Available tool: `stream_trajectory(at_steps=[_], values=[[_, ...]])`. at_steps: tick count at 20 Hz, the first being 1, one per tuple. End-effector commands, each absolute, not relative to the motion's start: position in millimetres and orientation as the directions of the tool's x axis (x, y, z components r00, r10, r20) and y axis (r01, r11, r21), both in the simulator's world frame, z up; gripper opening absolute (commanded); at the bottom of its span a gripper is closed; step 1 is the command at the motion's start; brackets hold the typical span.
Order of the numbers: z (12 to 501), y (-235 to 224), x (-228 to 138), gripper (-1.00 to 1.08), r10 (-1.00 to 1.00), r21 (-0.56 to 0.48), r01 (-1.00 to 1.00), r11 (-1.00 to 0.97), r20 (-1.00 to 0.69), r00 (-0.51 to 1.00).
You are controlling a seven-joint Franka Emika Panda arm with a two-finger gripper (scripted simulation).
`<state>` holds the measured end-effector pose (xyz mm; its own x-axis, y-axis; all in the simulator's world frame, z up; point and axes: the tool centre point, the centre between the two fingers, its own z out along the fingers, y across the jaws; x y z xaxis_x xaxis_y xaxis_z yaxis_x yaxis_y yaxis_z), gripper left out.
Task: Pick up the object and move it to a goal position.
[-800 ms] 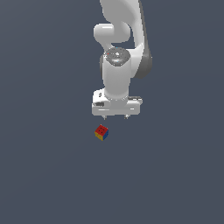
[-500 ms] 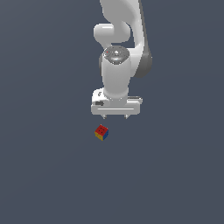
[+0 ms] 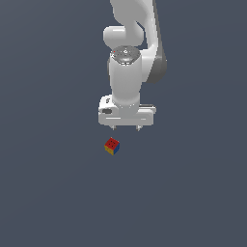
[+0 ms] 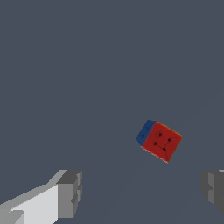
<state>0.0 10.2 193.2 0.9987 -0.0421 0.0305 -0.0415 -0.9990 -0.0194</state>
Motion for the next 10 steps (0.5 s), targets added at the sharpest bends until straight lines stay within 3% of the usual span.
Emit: stream_trajectory(at_steps=[1, 10], values=[[192.4, 9.7, 0.0, 1.0, -0.036, -0.019, -0.035, -0.999, 0.03, 0.999], [182.6, 3.0, 0.6, 1.0, 0.053, -0.011, 0.053, -0.999, 0.029, 0.998]])
